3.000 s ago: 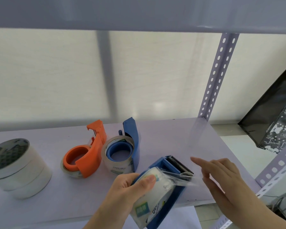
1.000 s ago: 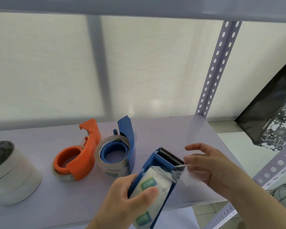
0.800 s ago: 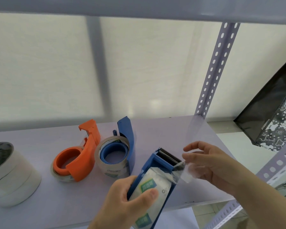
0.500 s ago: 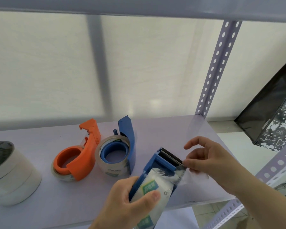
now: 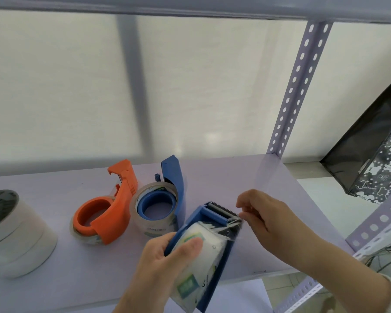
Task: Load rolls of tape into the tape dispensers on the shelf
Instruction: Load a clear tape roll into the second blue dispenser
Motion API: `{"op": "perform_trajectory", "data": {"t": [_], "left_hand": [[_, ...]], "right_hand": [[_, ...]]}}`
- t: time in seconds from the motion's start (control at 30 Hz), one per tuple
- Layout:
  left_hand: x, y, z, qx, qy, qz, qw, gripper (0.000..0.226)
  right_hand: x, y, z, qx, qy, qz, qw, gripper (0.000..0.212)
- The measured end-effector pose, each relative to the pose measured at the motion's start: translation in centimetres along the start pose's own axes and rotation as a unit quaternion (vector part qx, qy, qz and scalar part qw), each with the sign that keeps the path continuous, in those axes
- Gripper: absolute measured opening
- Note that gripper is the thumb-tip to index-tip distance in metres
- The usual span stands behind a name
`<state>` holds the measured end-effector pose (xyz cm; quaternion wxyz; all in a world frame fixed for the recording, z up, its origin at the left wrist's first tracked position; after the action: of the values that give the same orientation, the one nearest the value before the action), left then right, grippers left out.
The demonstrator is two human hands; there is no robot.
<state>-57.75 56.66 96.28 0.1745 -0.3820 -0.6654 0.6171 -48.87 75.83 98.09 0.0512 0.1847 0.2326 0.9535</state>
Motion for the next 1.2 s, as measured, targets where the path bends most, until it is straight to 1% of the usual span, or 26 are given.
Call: {"op": "perform_trajectory", "data": {"t": [0.07,0.1,0.13,0.17,0.23,0.33,0.5,0.57,0.6,0.67,0.7,0.8,0.9,0.97,1.03,1.1,1.13,1.2], "left_hand": [[0.0,-0.3,0.1,0.007,0.011,0.006,1.0,0.096],[0.0,-0.5,0.1,0.012,0.026,0.01,1.0,0.09],[-0.1,-0.6,0.2,0.021,0.044,0.015,0.999,0.085],[-0.1,-0.6,0.2,0.031,0.06,0.022,0.997,0.084],[-0.2,-0.6,0.2,0.044,0.067,0.032,0.996,0.093],[-0.2,-0.6,0.2,0.048,0.055,0.043,0.996,0.1],[-0.2,-1.0,0.1,0.075,0.056,0.059,0.994,0.099],[-0.1,-0.9,0.1,0.091,0.055,0.06,0.993,0.1],[0.1,-0.8,0.1,0.098,0.059,0.06,0.992,0.095],[0.3,-0.7,0.2,0.111,0.075,0.062,0.989,0.068],[0.3,-0.7,0.2,0.12,0.087,0.067,0.987,0.06],[0.4,-0.8,0.5,0.133,0.114,0.065,0.982,0.06],[0.2,-1.2,0.7,0.133,0.141,0.061,0.979,0.044],[0.0,-1.5,0.8,0.135,0.163,0.056,0.976,0.042],[0.1,-1.4,0.8,0.131,0.16,0.052,0.977,0.049],[0.2,-1.0,1.0,0.104,0.136,0.063,0.983,0.052],[0.2,-0.9,1.1,0.09,0.136,0.069,0.984,0.05],[-0.1,-0.9,1.0,0.081,0.161,0.074,0.981,0.041]], "right_hand": [[-0.2,-0.5,-0.5,-0.054,0.001,0.032,0.998,0.027],[-0.3,-0.8,-0.7,-0.076,0.001,0.043,0.996,0.027],[-0.3,-1.2,-0.8,-0.082,0.003,0.047,0.996,0.026],[-0.3,-1.5,-0.9,-0.078,0.009,0.049,0.996,0.024],[-0.2,-1.8,-1.1,-0.074,0.026,0.062,0.995,0.019],[0.1,-1.9,-0.9,-0.056,0.016,0.074,0.996,0.016],[0.7,-2.6,-0.8,-0.032,0.007,0.065,0.997,0.014],[1.0,-2.7,-1.0,-0.024,0.001,0.054,0.998,0.013],[1.1,-2.8,-1.1,-0.012,-0.006,0.042,0.999,0.012],[1.5,-2.9,-1.2,0.024,-0.016,0.015,0.999,0.013],[1.6,-2.9,-1.3,0.042,-0.016,0.002,0.999,0.015],[2.1,-3.3,-1.4,0.098,-0.014,-0.041,0.994,0.02],[2.3,-4.4,-1.2,0.138,-0.027,-0.085,0.986,0.019],[2.4,-5.0,-1.2,0.174,-0.028,-0.109,0.978,0.019],[2.6,-5.4,-1.4,0.187,-0.025,-0.119,0.975,0.018],[2.9,-6.0,-1.3,0.189,-0.039,-0.13,0.973,0.019],[3.0,-6.4,-1.2,0.19,-0.051,-0.136,0.971,0.02],[3.1,-7.0,-0.8,0.194,-0.069,-0.15,0.967,0.021]]}}
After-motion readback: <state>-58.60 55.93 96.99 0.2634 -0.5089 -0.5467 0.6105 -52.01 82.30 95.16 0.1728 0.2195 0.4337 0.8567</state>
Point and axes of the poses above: each hand's wrist, its own x-axis towards the middle knuckle, its own z-axis out of the back of the hand, y = z × x, the point moved 3 cm from there along x, towards the middle knuckle, and after that the axes turned 3 degrees about z, right-handed, at the moved point
